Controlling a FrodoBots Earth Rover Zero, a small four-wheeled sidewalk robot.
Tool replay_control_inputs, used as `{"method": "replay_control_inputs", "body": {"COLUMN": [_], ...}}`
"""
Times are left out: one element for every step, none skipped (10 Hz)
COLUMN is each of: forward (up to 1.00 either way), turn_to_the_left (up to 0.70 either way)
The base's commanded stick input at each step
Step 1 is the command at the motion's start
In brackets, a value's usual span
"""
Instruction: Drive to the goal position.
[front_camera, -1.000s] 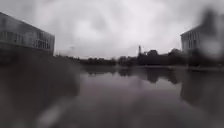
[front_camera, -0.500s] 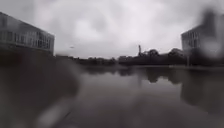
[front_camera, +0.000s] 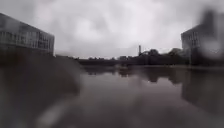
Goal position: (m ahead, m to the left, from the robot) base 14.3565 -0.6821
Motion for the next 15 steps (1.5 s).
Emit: {"method": "replay_control_inputs", "body": {"forward": [0.70,0.70,0.70,0.70,0.70,0.70,0.70,0.70,0.70,0.70,0.70,0.70,0.70,0.70,0.70], "turn_to_the_left": [0.00,0.00,0.00,0.00,0.00,0.00,0.00,0.00,0.00,0.00,0.00,0.00,0.00,0.00,0.00]}}
